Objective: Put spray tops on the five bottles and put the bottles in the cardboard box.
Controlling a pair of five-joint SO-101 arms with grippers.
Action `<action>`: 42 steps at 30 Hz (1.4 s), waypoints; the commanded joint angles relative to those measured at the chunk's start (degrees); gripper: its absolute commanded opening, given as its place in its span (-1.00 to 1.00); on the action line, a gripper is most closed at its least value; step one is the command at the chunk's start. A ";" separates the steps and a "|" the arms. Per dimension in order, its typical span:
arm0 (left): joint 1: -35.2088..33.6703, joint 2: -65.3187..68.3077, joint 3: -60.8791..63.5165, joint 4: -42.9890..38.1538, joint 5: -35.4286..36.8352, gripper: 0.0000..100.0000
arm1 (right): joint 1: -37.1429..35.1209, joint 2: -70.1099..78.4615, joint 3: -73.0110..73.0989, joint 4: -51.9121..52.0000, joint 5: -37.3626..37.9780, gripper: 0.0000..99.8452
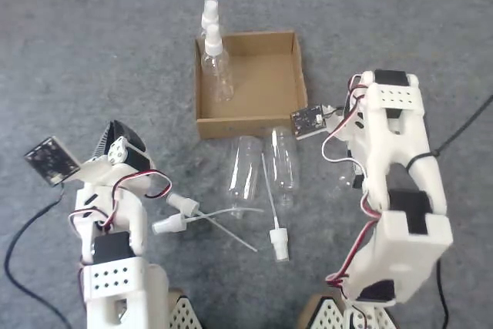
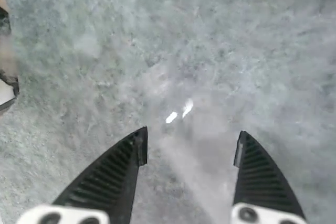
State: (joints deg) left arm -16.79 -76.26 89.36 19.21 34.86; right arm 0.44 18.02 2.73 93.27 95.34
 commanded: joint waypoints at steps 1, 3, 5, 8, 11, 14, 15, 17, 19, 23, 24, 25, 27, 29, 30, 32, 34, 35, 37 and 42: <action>0.35 -1.05 -0.31 -2.20 0.53 -0.97 | 0.13 0.57 -0.44 -1.27 0.35 -0.60; 0.35 -1.05 -0.31 -2.20 0.53 -0.97 | -0.22 -0.04 -0.53 -1.19 -1.49 -0.73; 0.35 -1.05 -0.31 -2.20 0.53 -0.97 | -0.48 -0.92 -0.53 -1.19 -3.08 -0.80; 0.35 -1.05 -0.31 -2.20 0.53 -0.97 | -0.48 -2.24 -0.53 -1.19 -5.36 -0.77; 0.35 -1.05 -0.31 -2.20 0.53 -0.97 | -0.40 -3.38 -0.53 -1.19 -8.44 -0.77; 0.35 -1.05 -0.31 -2.20 0.53 -0.97 | -0.31 -4.26 -0.53 -1.10 -10.46 -0.77; 0.35 -1.05 -0.31 -2.20 0.53 -0.97 | -0.31 -4.44 -0.53 -1.10 -10.64 -0.77; 0.35 -1.05 -0.31 -2.20 0.53 -0.97 | -0.22 -5.05 -0.53 -0.92 -10.81 -0.76; 0.35 -1.05 -0.31 -2.20 0.53 -0.97 | -0.13 -6.20 -0.26 -0.48 -10.81 -0.76; 0.35 -1.05 -0.31 -2.20 0.53 -0.97 | 0.40 -9.54 -0.18 1.71 -10.55 -0.60; 0.35 -1.05 -0.31 -2.20 0.53 -0.97 | 0.48 -10.51 -0.18 2.33 -10.55 -0.51; 0.35 -1.05 -0.31 -2.20 0.53 -0.97 | 0.57 -11.47 -0.18 2.59 -10.55 -0.43; 0.35 -1.05 -0.31 -2.20 0.53 -0.97 | 0.75 -12.70 -0.18 3.12 -10.55 -0.31; 0.35 -1.05 -0.31 -2.20 0.53 -0.97 | 0.84 -13.58 0.44 3.74 -10.46 -0.28; 0.35 -1.05 -0.31 -2.20 0.53 -0.97 | 0.92 -13.93 1.41 3.74 -10.37 -0.30; 0.35 -1.05 -0.31 -2.20 0.53 -0.97 | 0.57 -15.08 3.25 4.00 -8.97 -0.33; 0.35 -1.05 -0.31 -2.20 0.53 -0.97 | 0.57 -17.19 5.89 3.38 -8.09 -0.37; 0.35 -1.05 -0.31 -2.20 0.53 -0.97 | 0.57 -18.42 7.03 3.30 -8.09 -0.40; 0.35 -1.05 -0.31 -2.20 0.53 -0.97 | 0.84 -21.49 9.58 3.30 -8.09 -0.42; 0.35 -1.05 -0.31 -2.20 0.53 -0.97 | 1.01 -30.46 16.97 3.30 -8.09 -0.43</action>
State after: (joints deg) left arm -16.79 -76.26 89.36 19.21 34.86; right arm 0.53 -5.01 17.41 96.18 86.55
